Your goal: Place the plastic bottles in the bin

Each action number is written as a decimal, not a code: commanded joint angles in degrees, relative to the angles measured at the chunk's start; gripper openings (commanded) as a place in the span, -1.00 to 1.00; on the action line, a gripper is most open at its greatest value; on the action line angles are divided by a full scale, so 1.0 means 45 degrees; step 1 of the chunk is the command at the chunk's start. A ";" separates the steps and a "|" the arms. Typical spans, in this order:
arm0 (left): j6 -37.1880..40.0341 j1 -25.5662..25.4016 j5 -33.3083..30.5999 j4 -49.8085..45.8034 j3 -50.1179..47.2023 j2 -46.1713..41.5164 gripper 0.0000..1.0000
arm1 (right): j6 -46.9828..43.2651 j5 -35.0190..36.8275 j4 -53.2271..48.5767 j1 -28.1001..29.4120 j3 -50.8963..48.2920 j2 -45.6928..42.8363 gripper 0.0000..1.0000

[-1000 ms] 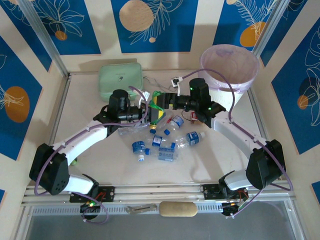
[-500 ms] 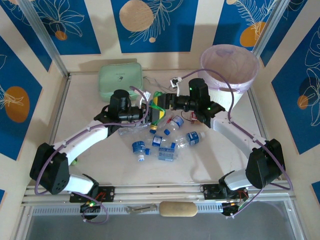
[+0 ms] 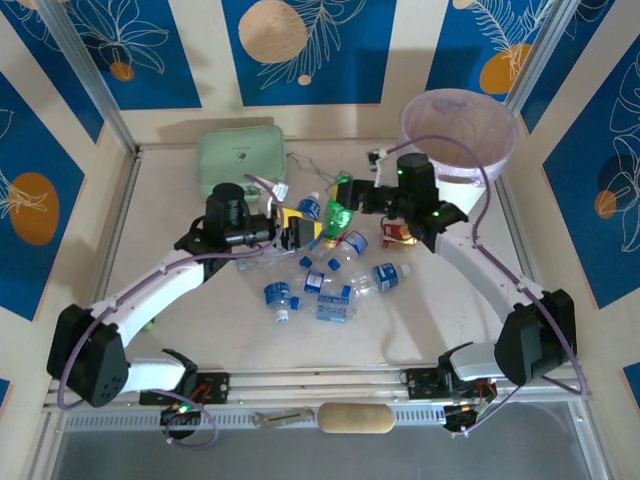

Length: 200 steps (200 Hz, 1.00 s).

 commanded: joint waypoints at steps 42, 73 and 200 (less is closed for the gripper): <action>-0.0522 0.0656 -0.4783 -0.1066 -0.1408 -0.0825 0.99 | -0.0896 0.1112 -0.0702 -0.2971 0.2532 -0.1397 -0.01; -0.1057 0.0657 -0.5232 -0.0636 -0.2013 -0.0885 0.99 | -0.1529 0.2594 0.0453 -0.3696 0.3320 -0.1482 -0.02; -0.1880 0.0656 -0.4567 -0.0130 -0.2802 -0.0835 0.99 | -0.3412 0.6203 0.3269 -0.5677 0.4432 0.1835 -0.03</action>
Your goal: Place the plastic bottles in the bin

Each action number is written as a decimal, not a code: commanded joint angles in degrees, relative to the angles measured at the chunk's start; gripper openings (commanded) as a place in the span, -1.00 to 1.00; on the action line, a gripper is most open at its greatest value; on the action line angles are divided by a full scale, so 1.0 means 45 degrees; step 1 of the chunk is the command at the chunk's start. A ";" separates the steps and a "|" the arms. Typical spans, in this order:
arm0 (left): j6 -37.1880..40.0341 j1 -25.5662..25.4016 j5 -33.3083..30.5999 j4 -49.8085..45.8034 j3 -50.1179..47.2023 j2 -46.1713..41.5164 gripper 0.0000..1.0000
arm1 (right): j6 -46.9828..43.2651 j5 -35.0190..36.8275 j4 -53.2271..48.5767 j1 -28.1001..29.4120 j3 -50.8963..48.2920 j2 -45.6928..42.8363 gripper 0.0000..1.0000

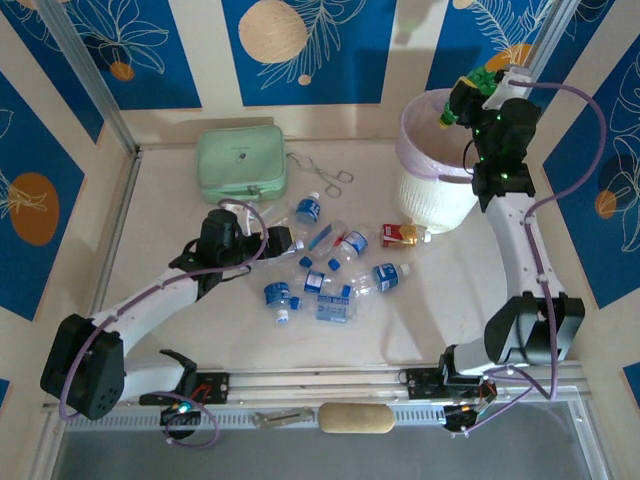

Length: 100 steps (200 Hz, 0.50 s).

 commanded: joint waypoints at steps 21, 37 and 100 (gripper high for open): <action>-0.0153 0.0059 0.0251 0.0309 -0.0051 -0.0187 0.99 | 0.0179 -0.0047 -0.1007 -0.0376 0.0744 0.1054 -0.03; -0.0116 0.0059 0.0283 0.0248 0.0008 -0.0143 0.99 | 0.0295 -0.0388 -0.1632 -0.0407 0.1069 0.1559 -0.02; -0.0075 0.0059 0.0309 0.0151 0.0073 -0.0074 0.99 | 0.0487 -0.0870 -0.2959 -0.0368 0.1692 0.2536 0.05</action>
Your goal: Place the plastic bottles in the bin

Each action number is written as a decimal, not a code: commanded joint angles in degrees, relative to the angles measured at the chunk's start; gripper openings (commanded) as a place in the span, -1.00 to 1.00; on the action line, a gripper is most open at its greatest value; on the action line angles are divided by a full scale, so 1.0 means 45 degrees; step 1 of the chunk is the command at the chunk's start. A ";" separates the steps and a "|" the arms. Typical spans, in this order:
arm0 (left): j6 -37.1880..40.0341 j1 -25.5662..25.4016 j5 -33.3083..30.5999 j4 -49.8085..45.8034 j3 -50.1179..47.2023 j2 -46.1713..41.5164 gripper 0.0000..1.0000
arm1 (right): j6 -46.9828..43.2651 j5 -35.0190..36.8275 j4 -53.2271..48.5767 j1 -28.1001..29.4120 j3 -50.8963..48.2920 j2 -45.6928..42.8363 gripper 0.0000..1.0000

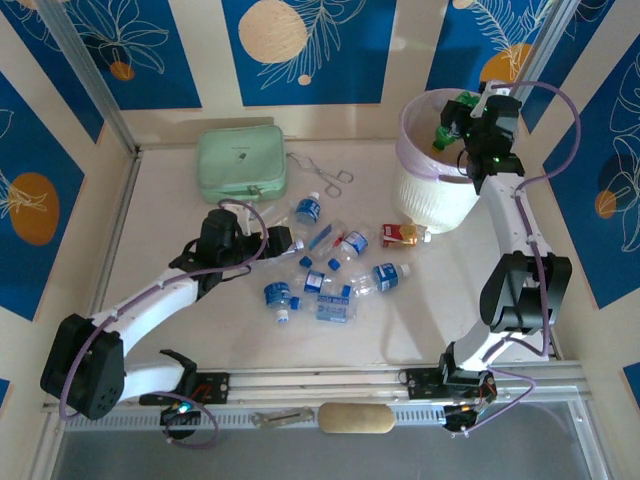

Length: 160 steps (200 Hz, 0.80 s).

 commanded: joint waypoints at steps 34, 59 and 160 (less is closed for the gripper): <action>-0.0057 0.0059 0.0318 0.0097 0.0173 -0.0004 0.99 | 0.0250 -0.0289 -0.0800 0.0045 0.0958 0.0218 0.39; -0.0052 0.0059 0.0325 0.0083 0.0172 0.0031 0.99 | 0.0271 -0.0318 -0.1094 0.0082 0.1281 0.0116 0.86; -0.0431 -0.0372 -0.2292 -0.4036 0.0343 -0.0650 0.99 | 0.0994 -0.1666 -0.0711 0.1843 -0.1254 -0.3670 0.98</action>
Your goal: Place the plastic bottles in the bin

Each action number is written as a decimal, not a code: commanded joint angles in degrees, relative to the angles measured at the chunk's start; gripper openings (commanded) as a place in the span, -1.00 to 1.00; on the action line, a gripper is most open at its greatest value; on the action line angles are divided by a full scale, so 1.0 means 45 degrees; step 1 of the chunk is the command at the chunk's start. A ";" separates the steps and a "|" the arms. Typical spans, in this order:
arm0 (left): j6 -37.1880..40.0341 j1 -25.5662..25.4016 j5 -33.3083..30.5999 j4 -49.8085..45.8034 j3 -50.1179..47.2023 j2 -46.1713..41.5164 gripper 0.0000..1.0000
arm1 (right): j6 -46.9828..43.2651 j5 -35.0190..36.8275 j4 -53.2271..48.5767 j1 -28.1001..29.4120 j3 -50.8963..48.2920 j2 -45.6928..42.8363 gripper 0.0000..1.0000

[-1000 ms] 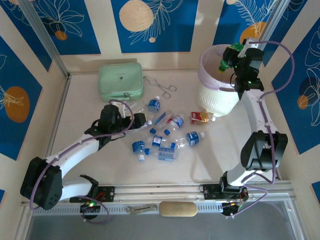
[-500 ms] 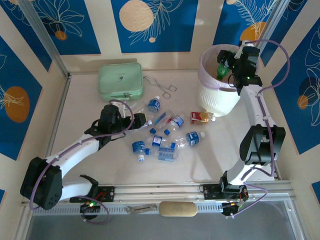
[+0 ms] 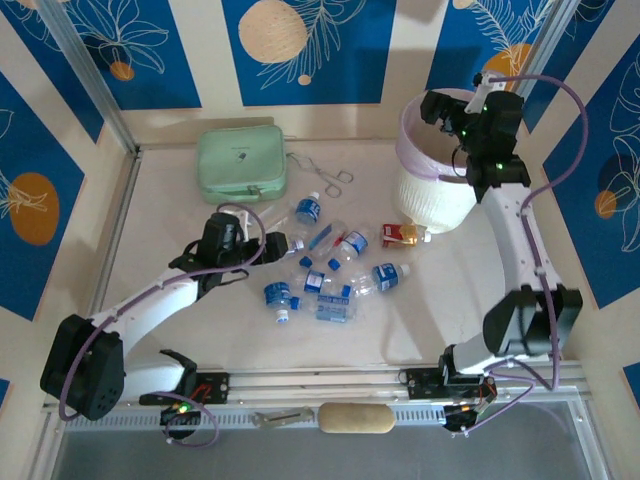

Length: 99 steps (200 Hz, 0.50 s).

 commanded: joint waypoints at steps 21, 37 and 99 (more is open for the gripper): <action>-0.0536 -0.0705 -0.1699 -0.3070 0.0307 -0.0911 0.99 | 0.0917 -0.1141 0.0532 0.1553 -0.2666 -0.2125 0.98; -0.0847 -0.1189 -0.2313 -0.3814 0.0245 -0.1201 0.99 | 0.1158 -0.1086 0.0754 0.2390 -0.3720 -0.2666 0.98; -0.2141 -0.2872 -0.3763 -0.4101 -0.0232 -0.0992 0.99 | 0.2464 -0.1072 0.1236 0.4994 -0.6328 -0.3357 0.98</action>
